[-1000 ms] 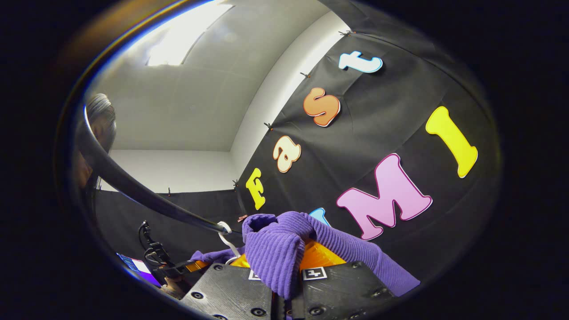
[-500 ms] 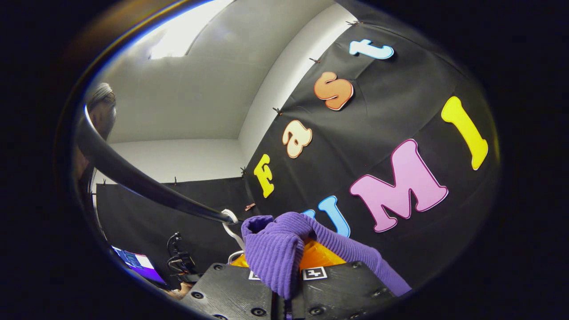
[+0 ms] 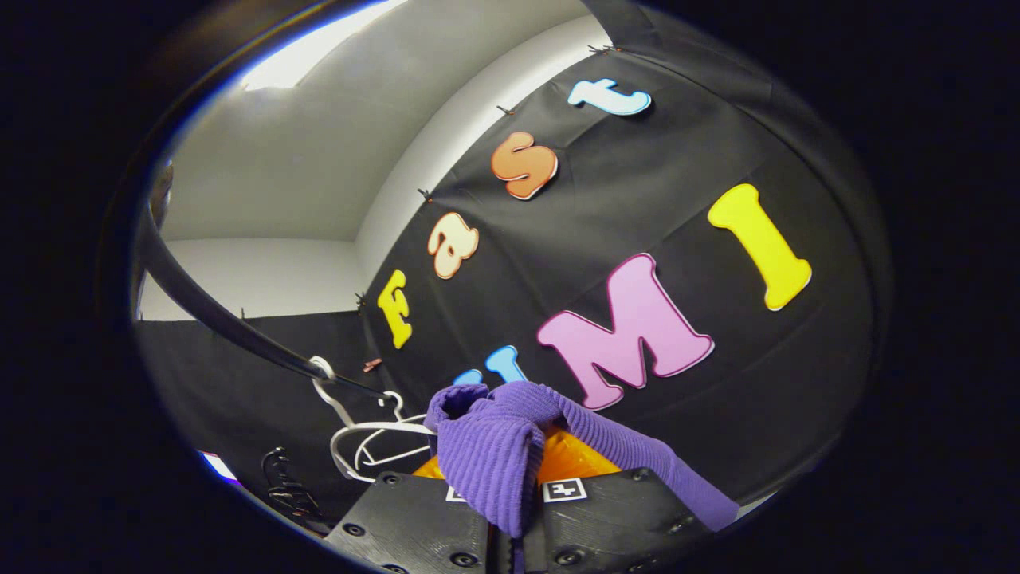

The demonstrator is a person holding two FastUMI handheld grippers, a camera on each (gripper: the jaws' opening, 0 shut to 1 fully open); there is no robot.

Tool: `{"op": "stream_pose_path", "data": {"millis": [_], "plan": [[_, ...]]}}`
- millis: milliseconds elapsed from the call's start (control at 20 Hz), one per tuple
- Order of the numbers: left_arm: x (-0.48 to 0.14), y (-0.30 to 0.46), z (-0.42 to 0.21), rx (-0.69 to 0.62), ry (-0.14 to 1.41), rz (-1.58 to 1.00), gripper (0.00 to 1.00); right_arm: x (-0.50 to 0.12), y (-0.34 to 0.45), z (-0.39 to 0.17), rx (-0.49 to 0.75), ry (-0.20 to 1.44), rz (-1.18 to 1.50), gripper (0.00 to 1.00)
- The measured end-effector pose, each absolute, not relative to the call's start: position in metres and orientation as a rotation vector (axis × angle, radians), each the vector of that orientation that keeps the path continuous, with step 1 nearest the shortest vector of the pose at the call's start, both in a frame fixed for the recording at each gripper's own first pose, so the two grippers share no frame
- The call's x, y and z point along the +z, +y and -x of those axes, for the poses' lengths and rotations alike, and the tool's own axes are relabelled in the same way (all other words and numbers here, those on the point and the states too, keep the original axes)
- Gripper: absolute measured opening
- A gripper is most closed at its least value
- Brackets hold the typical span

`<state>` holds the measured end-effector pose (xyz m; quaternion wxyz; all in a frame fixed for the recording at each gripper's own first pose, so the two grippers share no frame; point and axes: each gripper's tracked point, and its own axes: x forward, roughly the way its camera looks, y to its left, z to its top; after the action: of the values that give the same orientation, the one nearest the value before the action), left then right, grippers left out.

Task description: Grasp the clothes on the hanger with both hands and then place them into the laundry hamper below.

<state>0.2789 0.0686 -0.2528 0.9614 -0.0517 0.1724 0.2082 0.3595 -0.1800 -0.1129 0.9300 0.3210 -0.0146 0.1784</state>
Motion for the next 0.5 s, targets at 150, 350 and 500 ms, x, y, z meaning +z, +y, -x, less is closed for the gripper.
{"op": "stream_pose_path", "data": {"millis": [150,350,500], "plan": [[-0.266,0.045,-0.279,0.368,0.380,0.162,0.09,-0.161,-0.201,-0.366,0.246,0.070,-0.581,0.14],[-0.294,0.013,-0.271,0.317,0.469,0.183,0.09,-0.235,-0.183,-0.349,0.235,0.281,-0.485,0.14],[-0.316,-0.002,-0.258,0.297,0.529,0.236,0.09,-0.287,-0.162,-0.327,0.252,0.432,-0.503,0.14]]}}
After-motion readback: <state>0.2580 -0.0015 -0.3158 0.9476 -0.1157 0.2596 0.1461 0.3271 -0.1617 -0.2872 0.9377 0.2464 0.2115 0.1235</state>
